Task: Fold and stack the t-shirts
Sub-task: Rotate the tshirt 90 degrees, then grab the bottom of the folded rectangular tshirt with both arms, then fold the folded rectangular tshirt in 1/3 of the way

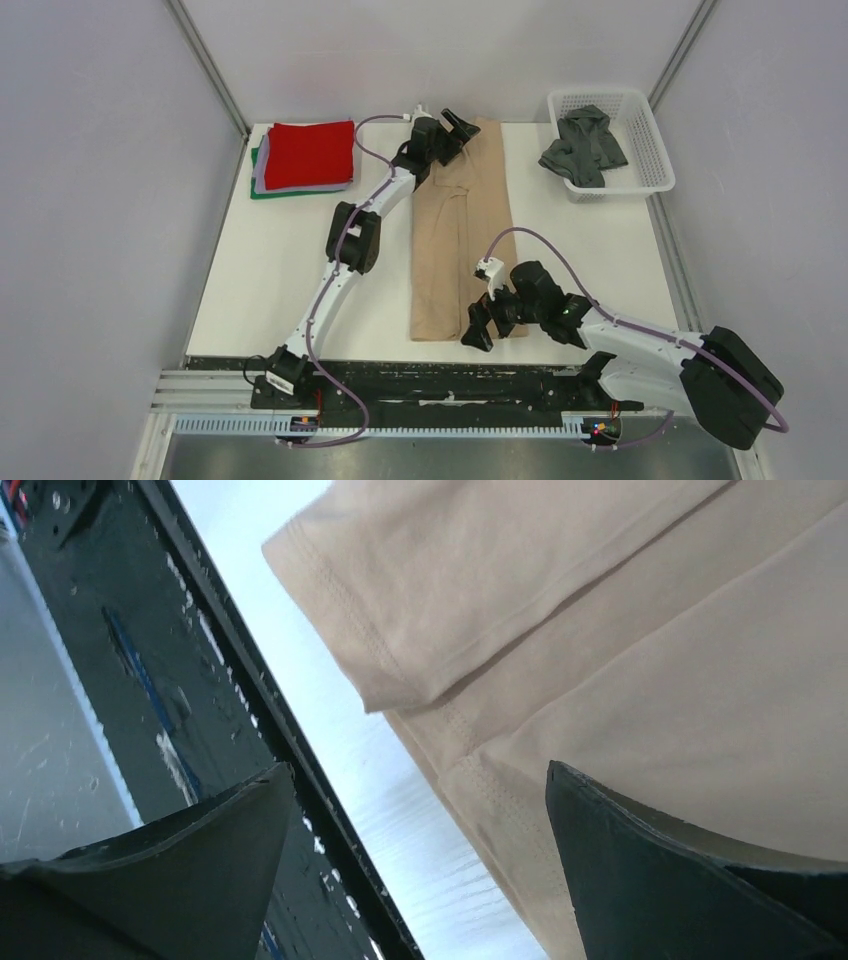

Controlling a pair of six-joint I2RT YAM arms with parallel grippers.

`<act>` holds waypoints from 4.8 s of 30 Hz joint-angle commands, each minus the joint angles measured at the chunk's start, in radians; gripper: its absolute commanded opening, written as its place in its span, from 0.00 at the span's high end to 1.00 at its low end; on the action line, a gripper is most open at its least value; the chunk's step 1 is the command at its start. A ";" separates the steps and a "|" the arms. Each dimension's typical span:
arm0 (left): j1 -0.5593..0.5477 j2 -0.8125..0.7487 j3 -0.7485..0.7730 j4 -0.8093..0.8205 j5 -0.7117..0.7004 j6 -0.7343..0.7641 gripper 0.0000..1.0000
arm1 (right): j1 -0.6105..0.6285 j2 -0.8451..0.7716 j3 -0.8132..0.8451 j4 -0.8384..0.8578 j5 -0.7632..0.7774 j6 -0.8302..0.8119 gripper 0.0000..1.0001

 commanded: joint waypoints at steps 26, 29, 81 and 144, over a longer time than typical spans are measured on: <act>-0.332 -1.806 -1.890 -0.350 -0.174 0.228 0.00 | -0.288 -0.468 0.003 -0.509 0.403 0.163 0.02; -0.403 -1.904 -1.998 -0.401 -0.166 0.148 0.00 | -0.289 -0.487 -0.020 -0.515 0.379 0.164 0.02; -0.640 -1.801 -2.062 -0.388 -0.130 0.074 0.98 | -0.287 -0.652 -0.216 -0.395 -0.014 0.228 1.00; 0.023 -0.837 -1.037 -0.366 -0.040 0.462 0.77 | -0.488 0.666 0.664 0.274 0.292 0.139 0.82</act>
